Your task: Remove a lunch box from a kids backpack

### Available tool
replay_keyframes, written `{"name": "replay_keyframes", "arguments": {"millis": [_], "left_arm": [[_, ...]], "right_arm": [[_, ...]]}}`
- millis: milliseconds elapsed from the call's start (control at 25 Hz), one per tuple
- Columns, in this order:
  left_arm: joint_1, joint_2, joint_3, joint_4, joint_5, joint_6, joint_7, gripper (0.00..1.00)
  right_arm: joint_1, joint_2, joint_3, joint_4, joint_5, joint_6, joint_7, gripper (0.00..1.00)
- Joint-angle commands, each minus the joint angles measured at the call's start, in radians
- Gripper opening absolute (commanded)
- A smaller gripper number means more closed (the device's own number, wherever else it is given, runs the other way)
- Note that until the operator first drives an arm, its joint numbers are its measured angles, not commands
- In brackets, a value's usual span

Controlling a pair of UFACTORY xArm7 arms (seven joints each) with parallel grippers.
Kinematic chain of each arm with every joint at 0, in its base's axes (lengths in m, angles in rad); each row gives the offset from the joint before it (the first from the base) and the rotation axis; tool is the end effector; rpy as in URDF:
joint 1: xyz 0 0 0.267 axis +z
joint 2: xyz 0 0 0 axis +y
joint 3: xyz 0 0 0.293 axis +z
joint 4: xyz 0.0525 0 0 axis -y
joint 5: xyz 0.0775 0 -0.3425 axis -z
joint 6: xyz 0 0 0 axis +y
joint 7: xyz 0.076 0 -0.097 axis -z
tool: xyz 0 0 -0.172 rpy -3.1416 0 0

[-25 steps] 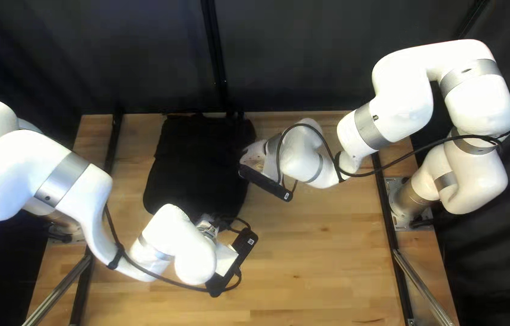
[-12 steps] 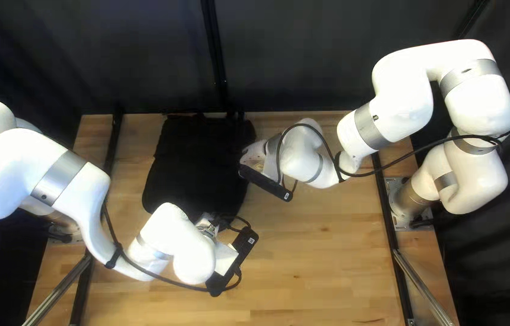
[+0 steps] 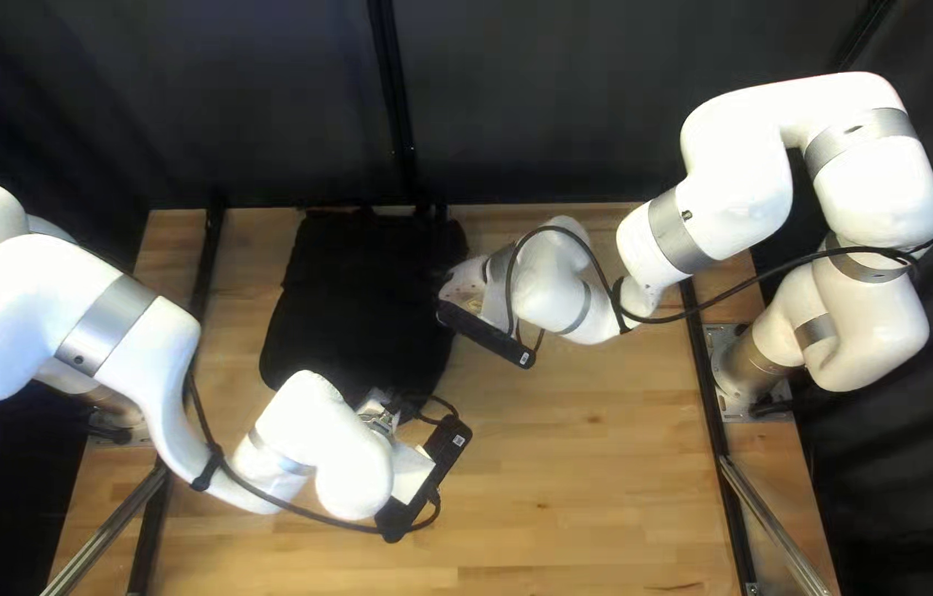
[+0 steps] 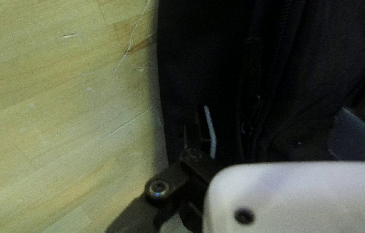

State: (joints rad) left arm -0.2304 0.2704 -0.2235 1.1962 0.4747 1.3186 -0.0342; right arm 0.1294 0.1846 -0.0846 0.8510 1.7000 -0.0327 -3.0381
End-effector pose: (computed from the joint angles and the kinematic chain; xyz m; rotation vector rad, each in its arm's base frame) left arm 0.4351 -0.0944 0.1316 -2.5350 0.8308 0.3717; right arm 0.5376 -0.0617 0.1096 2.0242 1.6680 0.6831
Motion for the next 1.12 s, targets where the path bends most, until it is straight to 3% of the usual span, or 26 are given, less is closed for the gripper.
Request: {"name": "replay_keyframes", "arguments": {"millis": [40, 320, 640, 680, 800, 840, 1120], "left_arm": [[0.001, -0.005, -0.001, -0.004, -0.002, -0.002, 0.004, 0.0], [0.001, -0.009, -0.001, -0.011, -0.003, -0.006, 0.003, 0.0], [0.002, -0.014, -0.002, -0.016, -0.004, -0.008, 0.004, 0.0], [0.002, -0.014, -0.002, -0.017, -0.004, -0.008, 0.004, 0.0], [0.002, -0.016, -0.002, -0.018, -0.005, -0.007, 0.004, 0.0], [0.003, -0.017, -0.001, -0.02, -0.005, -0.009, 0.005, 0.0], [0.012, -0.029, 0.002, -0.041, -0.007, -0.024, 0.012, 0.0]], "right_arm": [[0.0, 0.0, 0.0, 0.0, 0.0, 0.0, 0.0, 1.0], [-0.007, 0.082, -0.019, 0.089, 0.074, 0.021, -0.059, 1.0], [-0.005, 0.089, -0.021, 0.097, 0.088, 0.023, -0.069, 1.0], [-0.005, 0.089, -0.021, 0.097, 0.088, 0.023, -0.069, 0.0], [-0.005, 0.089, -0.021, 0.097, 0.088, 0.023, -0.069, 0.0], [0.006, 0.14, -0.015, 0.137, 0.101, 0.008, -0.054, 0.0], [0.011, 0.083, -0.011, 0.077, 0.114, -0.005, -0.04, 0.0]]}}
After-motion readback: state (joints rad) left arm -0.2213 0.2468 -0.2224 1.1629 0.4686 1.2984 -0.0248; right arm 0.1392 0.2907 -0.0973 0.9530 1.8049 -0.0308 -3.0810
